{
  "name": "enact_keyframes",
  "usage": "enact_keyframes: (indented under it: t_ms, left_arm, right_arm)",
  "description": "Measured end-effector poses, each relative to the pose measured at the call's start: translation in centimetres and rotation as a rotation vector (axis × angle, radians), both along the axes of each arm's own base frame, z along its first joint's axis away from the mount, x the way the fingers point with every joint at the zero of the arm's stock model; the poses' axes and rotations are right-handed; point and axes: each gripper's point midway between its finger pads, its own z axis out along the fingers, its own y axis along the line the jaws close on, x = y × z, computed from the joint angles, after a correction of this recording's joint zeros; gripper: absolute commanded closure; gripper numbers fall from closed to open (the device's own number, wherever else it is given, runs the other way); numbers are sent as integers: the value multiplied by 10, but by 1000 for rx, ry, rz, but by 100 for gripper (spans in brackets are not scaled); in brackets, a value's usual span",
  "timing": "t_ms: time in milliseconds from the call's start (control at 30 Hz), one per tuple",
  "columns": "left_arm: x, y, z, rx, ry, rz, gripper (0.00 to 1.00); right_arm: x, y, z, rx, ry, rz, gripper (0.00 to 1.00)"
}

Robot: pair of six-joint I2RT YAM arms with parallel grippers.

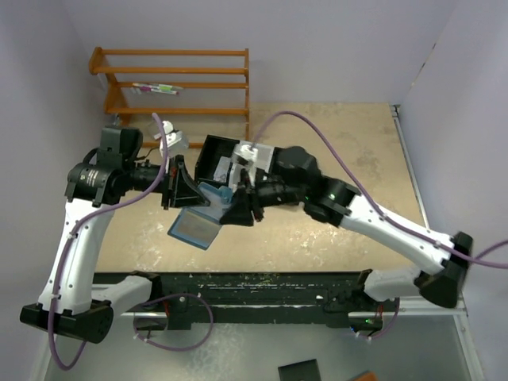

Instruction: Take the credit cards out of the card holder

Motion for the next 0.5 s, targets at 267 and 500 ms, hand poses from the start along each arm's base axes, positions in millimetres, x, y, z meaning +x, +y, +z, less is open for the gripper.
enact_keyframes:
  t_ms: [267,500]
  left_arm:
    - [2,-6,57,-137,-81,98,100]
    - [-5,-8,96,-240,-109,134,100]
  right_arm:
    - [1,-38,22,510,5,-244,6]
    - [13,-20,44,760,71,-305,14]
